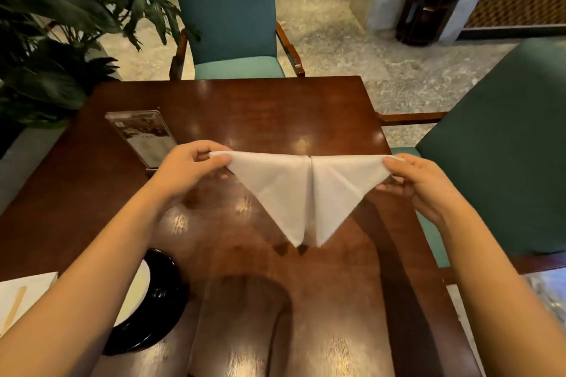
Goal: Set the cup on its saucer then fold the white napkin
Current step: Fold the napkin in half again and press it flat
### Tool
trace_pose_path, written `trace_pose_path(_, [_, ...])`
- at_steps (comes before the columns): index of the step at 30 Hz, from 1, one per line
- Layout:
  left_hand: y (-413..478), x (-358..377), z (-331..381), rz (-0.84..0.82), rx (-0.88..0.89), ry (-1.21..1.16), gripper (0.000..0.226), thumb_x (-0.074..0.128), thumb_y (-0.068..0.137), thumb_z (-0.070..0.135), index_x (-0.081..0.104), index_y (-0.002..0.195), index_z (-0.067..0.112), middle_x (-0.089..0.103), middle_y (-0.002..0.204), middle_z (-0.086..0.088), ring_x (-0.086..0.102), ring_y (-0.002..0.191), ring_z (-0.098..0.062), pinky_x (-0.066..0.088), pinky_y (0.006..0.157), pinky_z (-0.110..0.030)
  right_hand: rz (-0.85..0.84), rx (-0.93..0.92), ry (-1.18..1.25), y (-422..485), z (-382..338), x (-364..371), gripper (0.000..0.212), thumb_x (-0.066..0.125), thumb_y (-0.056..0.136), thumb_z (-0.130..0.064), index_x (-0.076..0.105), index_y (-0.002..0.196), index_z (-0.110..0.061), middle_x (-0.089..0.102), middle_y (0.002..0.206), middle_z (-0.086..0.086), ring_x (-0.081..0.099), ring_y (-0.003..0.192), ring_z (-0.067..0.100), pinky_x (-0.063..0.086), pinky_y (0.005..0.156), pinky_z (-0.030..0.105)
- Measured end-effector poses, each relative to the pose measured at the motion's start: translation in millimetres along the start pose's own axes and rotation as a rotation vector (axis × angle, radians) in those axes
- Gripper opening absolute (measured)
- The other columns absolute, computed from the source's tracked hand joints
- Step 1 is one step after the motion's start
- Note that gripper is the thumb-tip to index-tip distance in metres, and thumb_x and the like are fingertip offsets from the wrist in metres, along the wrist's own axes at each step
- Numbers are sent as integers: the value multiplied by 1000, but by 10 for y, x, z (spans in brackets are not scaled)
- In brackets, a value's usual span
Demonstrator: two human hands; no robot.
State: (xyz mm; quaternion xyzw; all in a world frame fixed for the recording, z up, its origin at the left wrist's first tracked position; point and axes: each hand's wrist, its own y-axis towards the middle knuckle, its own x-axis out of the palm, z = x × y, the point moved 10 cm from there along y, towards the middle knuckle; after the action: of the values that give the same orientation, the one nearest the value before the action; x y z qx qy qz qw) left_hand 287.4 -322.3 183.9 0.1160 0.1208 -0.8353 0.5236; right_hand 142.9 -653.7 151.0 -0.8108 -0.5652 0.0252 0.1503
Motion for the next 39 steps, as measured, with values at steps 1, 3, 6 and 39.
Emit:
trace_pose_path(1, [1,31,-137,8,-79,-114,9,61,86,9,69,89,14,72,73,0,68,67,-11,57,64,-20,30,30,-30,33,82,8,10,66,80,-21,68,81,-11,61,79,11,63,66,14,59,60,23])
trace_pose_path(3, [6,108,-483,41,-243,-206,11,58,88,4,67,90,10,70,68,-5,67,57,-10,57,57,-20,100,110,-99,106,337,11,8,59,88,-13,62,92,-6,64,79,12,65,53,10,58,55,20])
trace_pose_path(6, [-18,281,-1054,67,-480,-200,12,58,88,1,63,99,0,66,76,-16,66,51,-10,55,49,-19,184,280,-127,193,882,9,15,58,90,-11,57,102,-2,62,75,11,65,52,14,55,49,19])
trace_pose_path(39, [-1017,1745,-724,154,657,798,17,55,86,18,70,89,9,70,90,-3,53,88,-17,43,76,-30,188,-521,-1037,-608,1389,1110,27,47,91,-31,70,91,-16,61,81,-2,47,80,11,44,69,23])
